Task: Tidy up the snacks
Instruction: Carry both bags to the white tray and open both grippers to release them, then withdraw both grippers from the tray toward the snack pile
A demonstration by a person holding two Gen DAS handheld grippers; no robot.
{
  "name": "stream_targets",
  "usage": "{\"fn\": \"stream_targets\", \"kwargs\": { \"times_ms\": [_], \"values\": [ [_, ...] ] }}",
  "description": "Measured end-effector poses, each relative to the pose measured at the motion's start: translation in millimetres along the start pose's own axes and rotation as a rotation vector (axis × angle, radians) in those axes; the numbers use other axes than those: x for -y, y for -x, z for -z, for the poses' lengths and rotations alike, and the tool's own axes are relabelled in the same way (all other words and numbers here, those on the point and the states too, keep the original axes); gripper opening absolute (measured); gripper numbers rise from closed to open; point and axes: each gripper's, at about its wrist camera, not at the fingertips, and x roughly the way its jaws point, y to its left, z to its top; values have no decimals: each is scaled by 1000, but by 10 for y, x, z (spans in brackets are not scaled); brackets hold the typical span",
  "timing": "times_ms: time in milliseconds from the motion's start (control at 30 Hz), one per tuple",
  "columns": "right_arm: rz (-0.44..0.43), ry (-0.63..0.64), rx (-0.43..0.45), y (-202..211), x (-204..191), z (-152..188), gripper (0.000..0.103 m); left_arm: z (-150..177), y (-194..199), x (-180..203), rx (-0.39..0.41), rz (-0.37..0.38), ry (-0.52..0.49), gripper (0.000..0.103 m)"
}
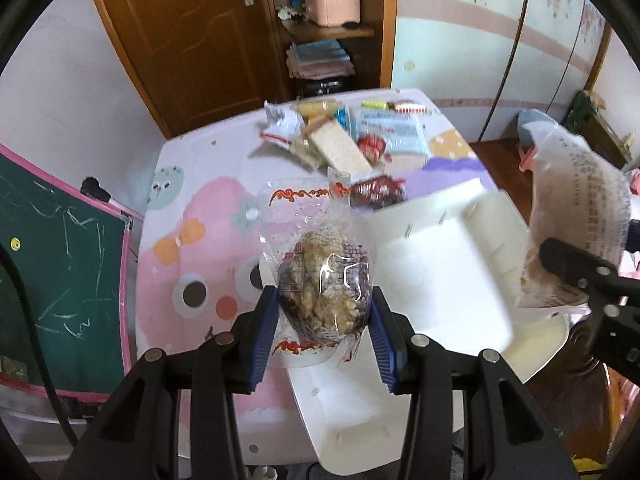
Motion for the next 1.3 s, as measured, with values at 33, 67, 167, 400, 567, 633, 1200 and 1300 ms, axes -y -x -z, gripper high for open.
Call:
{"fn": "stream_targets", "kwargs": {
  "times_ms": [33, 67, 167, 400, 567, 633, 1200, 1300],
  "values": [
    [10, 4, 0, -18, -15, 26, 63, 32, -39, -5, -8, 6, 0, 43],
    [17, 6, 0, -25, -26, 59, 63, 64, -79, 3, -18, 10, 1, 43],
    [25, -1, -10, -58, -42, 144, 63, 128, -181, 7, -44, 17, -12, 43],
    [52, -11, -38, -152, -60, 218, 64, 191, -255, 75, -65, 23, -40, 43],
    [50, -13, -68, -234, -78, 268, 67, 211, -272, 108, -76, 28, -53, 43],
    [41, -21, -85, -258, -74, 280, 71, 216, -270, 116, -80, 27, -55, 46],
    [33, -86, -65, -110, 35, 341, 75, 240, 51, 217, 12, -44, -95, 88],
    [29, -94, -60, -55, 60, 338, 75, 227, 141, 215, 37, -48, -89, 88]
  ]
}}
